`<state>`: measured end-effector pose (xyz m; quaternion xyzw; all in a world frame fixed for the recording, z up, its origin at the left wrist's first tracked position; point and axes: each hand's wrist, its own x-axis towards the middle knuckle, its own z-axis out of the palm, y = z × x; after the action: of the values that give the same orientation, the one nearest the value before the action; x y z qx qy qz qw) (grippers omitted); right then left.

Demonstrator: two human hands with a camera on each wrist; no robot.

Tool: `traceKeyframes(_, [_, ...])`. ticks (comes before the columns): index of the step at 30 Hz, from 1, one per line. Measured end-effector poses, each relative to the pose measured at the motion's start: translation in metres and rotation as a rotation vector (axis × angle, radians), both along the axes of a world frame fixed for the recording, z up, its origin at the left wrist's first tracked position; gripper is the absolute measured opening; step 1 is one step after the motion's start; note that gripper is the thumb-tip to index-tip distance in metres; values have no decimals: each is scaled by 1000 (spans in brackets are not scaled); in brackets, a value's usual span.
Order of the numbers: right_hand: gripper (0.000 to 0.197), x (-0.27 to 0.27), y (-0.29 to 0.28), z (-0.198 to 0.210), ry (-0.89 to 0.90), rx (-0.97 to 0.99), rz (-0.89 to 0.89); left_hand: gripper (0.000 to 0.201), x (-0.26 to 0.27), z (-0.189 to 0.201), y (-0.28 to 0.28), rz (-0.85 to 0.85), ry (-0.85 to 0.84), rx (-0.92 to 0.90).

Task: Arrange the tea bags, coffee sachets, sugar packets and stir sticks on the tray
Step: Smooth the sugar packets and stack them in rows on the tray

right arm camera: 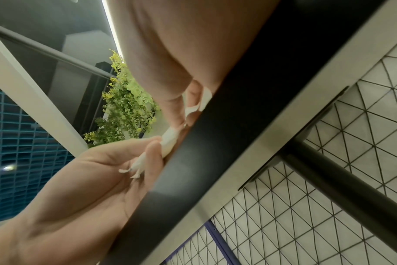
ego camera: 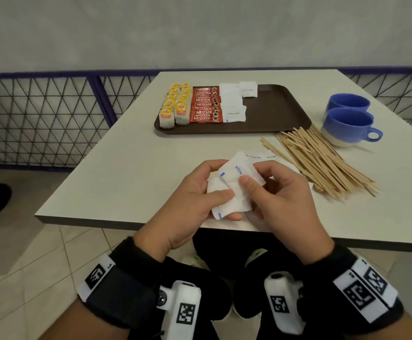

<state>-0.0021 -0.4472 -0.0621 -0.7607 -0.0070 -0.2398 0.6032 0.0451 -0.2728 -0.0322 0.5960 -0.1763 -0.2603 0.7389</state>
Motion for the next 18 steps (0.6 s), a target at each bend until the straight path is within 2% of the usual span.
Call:
traceKeyframes(3, [7,-5,-2,3,-81,135,-30,50,2,-1,2,4,77,-80])
traceKeyframes(6, [16,-10,-6,6,-56,245,99,51,2,-1,2,36,77,-107])
traceKeyframes(8, [14,-9,-7,6,-19,212,172,51,2,0,2,51,45,-79])
traceKeyframes(11, [19,-6,-8,3,3,126,157,47,3,1,2,76,37,-38])
traceKeyframes(15, [24,-5,-10,2,21,65,130,23,4,6,1,113,117,-20])
traceKeyframes(18, [25,-1,-10,3,70,-6,118,26,5,13,1,99,193,5])
